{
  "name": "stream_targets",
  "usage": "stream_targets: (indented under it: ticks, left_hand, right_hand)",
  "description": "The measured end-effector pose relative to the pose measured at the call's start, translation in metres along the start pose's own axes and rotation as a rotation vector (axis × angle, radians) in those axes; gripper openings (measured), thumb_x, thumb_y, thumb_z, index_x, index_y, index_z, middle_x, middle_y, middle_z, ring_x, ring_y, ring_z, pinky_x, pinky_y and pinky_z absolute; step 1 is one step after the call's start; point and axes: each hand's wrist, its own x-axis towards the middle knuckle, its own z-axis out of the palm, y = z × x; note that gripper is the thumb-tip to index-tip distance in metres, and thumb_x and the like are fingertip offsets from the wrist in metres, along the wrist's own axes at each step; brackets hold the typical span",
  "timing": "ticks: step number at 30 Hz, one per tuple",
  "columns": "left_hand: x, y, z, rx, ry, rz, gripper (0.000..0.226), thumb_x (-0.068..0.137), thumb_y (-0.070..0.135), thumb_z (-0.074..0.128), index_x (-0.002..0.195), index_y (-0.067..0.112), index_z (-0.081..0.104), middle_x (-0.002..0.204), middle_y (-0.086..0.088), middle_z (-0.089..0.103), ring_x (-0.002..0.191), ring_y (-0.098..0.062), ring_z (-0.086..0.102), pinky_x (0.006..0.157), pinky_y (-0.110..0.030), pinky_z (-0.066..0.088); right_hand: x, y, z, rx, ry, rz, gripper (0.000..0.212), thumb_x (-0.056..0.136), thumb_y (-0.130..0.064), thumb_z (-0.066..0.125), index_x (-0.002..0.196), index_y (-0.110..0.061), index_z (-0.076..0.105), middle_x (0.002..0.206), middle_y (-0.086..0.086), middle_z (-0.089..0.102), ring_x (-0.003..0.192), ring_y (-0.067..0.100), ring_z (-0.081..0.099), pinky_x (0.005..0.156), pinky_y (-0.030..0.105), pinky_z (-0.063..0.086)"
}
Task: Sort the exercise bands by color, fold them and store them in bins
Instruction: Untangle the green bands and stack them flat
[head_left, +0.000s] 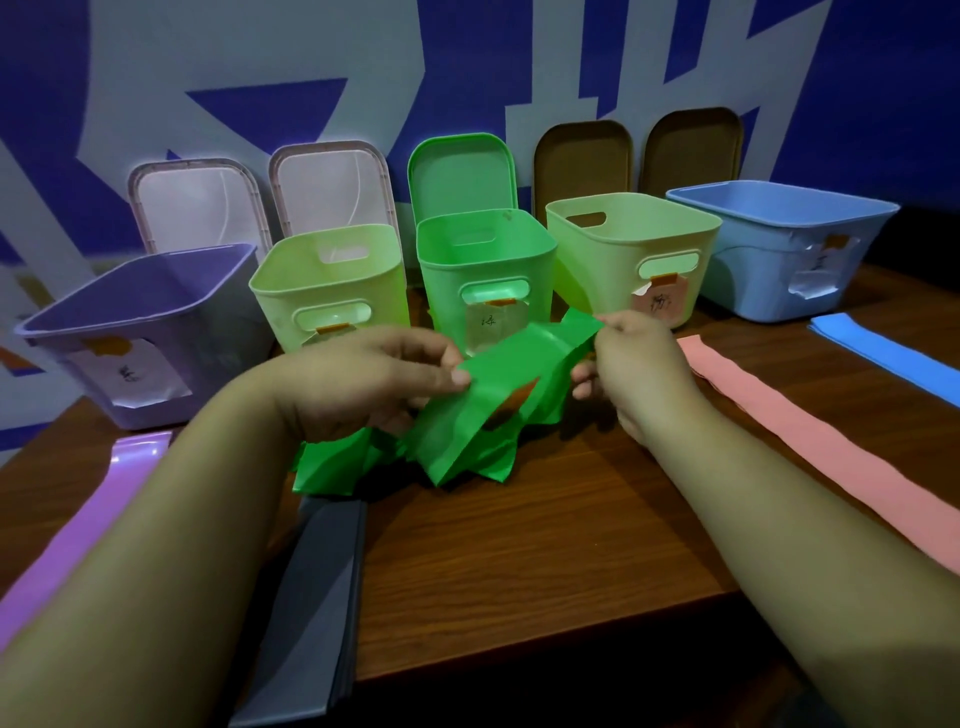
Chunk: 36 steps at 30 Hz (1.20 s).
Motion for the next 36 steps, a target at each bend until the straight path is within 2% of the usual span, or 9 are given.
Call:
stream_targets:
  ticks: [3,6,8,14,18,22,26,30,36]
  left_hand:
    - [0.004,-0.001,0.000,-0.014,0.098,0.126,0.014,0.099,0.029,0.069,0.096,0.016,0.062,0.071,0.001,0.049,0.058,-0.007,0.048,0.051,-0.018,0.042]
    - [0.004,0.001,0.002,-0.130,0.063,0.112,0.016,0.104,0.028,0.063,0.106,0.012,0.060,0.082,-0.011,0.066,0.072,-0.028,0.073,0.059,-0.032,0.059]
    - [0.002,0.003,0.003,-0.227,0.032,0.027,0.011,0.105,0.021,0.058,0.103,0.011,0.061,0.093,-0.020,0.071,0.077,-0.038,0.076,0.060,-0.039,0.064]
    - [-0.005,0.002,0.006,-0.054,-0.038,-0.122,0.017,0.106,0.021,0.058,0.106,0.006,0.066,0.070,-0.011,0.058,0.043,-0.014,0.054,0.036,-0.021,0.042]
    - [0.000,0.006,0.009,-0.102,-0.037,-0.084,0.016,0.107,0.018,0.056,0.111,0.007,0.066,0.081,-0.002,0.068,0.064,-0.014,0.066,0.061,-0.032,0.062]
    - [0.003,0.004,0.004,0.128,0.006,-0.032,0.026,0.105,0.032,0.059,0.116,0.020,0.080,0.088,0.013,0.069,0.071,-0.008,0.053,0.069,-0.026,0.055]
    - [0.001,0.017,0.007,0.407,0.016,-0.027,0.025,0.104,0.044,0.061,0.113,0.036,0.081,0.109,0.020,0.076,0.097,-0.007,0.069,0.088,-0.029,0.059]
    - [0.007,0.029,0.005,0.611,0.085,-0.097,0.026,0.100,0.056,0.063,0.105,0.036,0.078,0.099,0.013,0.078,0.095,-0.013,0.074,0.091,-0.046,0.062]
    - [0.024,0.046,0.028,0.926,0.321,0.091,0.019,0.094,0.048,0.076,0.100,0.030,0.072,0.092,0.012,0.071,0.080,-0.002,0.066,0.072,-0.030,0.054]
  right_hand:
    - [0.005,0.002,-0.001,0.094,-0.006,0.042,0.044,0.110,-0.006,0.040,0.152,-0.007,0.052,0.142,0.022,0.061,0.065,0.015,0.078,0.052,0.025,0.059]
    - [0.000,-0.002,-0.003,-0.006,-0.025,-0.045,0.035,0.109,-0.009,0.043,0.139,-0.014,0.061,0.122,0.011,0.072,0.085,0.022,0.081,0.072,0.040,0.067]
    - [-0.005,-0.006,-0.006,-0.250,0.007,-0.186,0.030,0.108,-0.014,0.046,0.131,-0.021,0.064,0.111,0.001,0.072,0.093,0.016,0.075,0.069,0.033,0.058]
    - [-0.011,-0.010,-0.007,-0.332,0.000,-0.299,0.019,0.106,-0.020,0.053,0.119,-0.027,0.066,0.107,-0.007,0.065,0.088,0.008,0.062,0.060,0.028,0.045]
    - [-0.014,-0.013,-0.001,-0.234,-0.067,-0.276,0.014,0.104,-0.025,0.059,0.112,-0.032,0.068,0.103,-0.008,0.072,0.090,0.016,0.071,0.076,0.042,0.060]
    - [-0.014,-0.014,0.000,-0.199,-0.099,-0.231,0.014,0.105,-0.029,0.058,0.113,-0.033,0.067,0.108,-0.007,0.073,0.096,0.018,0.072,0.084,0.044,0.062]
    - [-0.017,-0.014,0.000,-0.195,-0.119,-0.220,0.013,0.105,-0.029,0.058,0.113,-0.031,0.068,0.105,-0.006,0.074,0.095,0.016,0.072,0.072,0.034,0.057]
    - [-0.020,-0.015,0.001,-0.171,-0.148,-0.202,0.014,0.105,-0.032,0.056,0.109,-0.032,0.069,0.101,-0.006,0.074,0.094,0.019,0.071,0.083,0.046,0.062]
    - [-0.025,-0.020,-0.004,-0.140,-0.181,-0.178,0.020,0.107,-0.031,0.050,0.104,-0.026,0.069,0.098,0.013,0.073,0.083,0.027,0.068,0.067,0.040,0.051]
